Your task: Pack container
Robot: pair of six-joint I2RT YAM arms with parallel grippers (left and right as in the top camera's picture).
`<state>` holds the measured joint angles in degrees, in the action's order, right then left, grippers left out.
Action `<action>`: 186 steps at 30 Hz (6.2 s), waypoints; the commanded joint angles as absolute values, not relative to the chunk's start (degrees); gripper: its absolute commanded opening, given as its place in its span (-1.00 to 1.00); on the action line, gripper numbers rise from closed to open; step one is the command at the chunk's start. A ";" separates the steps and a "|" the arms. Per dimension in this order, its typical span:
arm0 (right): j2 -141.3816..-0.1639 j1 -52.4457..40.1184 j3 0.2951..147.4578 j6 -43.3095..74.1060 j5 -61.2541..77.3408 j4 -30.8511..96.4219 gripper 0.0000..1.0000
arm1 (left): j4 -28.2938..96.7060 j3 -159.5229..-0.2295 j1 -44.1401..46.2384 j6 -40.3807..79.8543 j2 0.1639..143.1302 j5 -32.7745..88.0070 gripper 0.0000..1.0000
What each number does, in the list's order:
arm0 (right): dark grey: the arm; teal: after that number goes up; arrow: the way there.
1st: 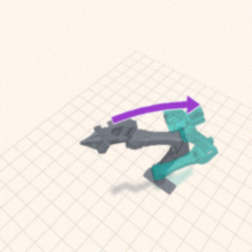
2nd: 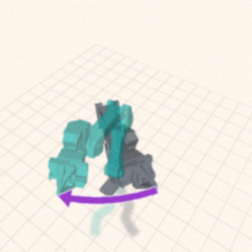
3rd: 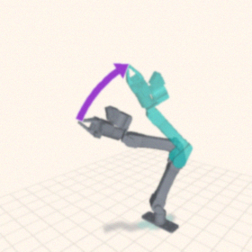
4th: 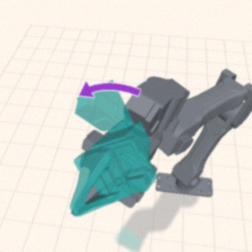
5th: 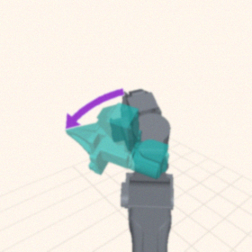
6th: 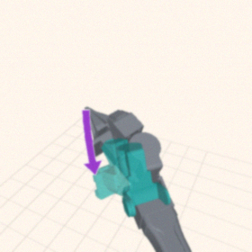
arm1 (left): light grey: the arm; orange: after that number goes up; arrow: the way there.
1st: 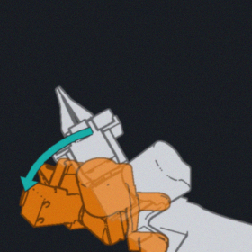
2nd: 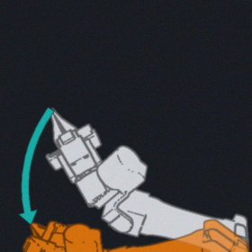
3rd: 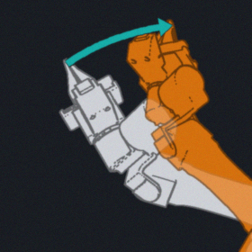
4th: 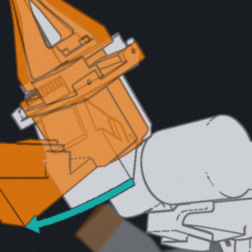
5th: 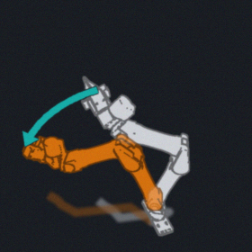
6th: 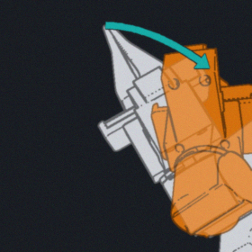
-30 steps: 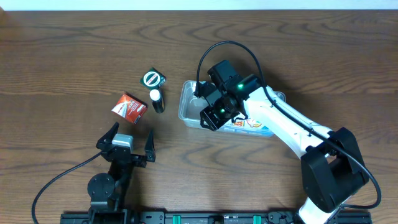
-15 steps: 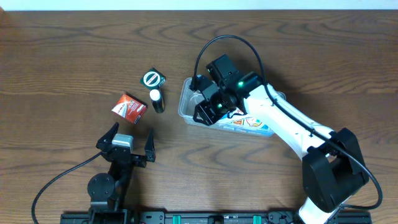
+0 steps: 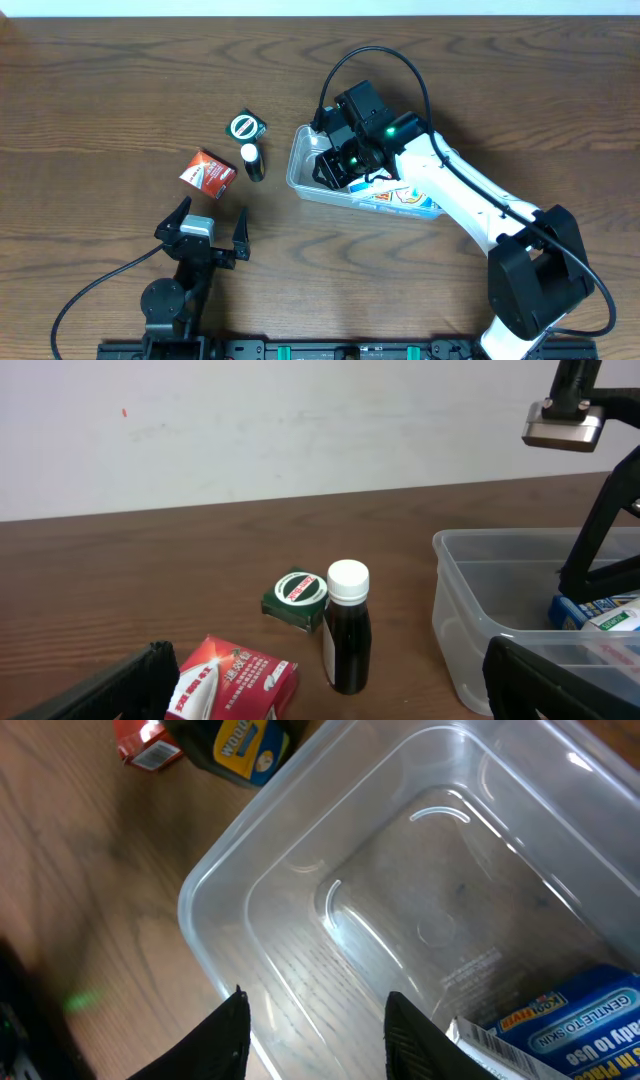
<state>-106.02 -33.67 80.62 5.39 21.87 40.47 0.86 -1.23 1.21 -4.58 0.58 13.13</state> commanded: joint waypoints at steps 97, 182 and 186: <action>-109.73 -35.55 84.82 -11.31 9.19 57.91 0.29 | 2.79 -0.23 0.93 -5.34 0.23 13.50 0.96; -109.71 22.17 119.98 -0.89 2.87 83.35 0.99 | -6.39 -0.23 0.93 -3.97 0.23 25.98 0.96; -109.71 22.17 119.98 -0.89 2.85 83.35 0.99 | -7.51 -1.23 0.93 3.36 0.34 24.82 0.96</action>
<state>-111.09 21.89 119.00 -1.69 3.01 83.31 -7.25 -0.71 1.21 -2.17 0.58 22.61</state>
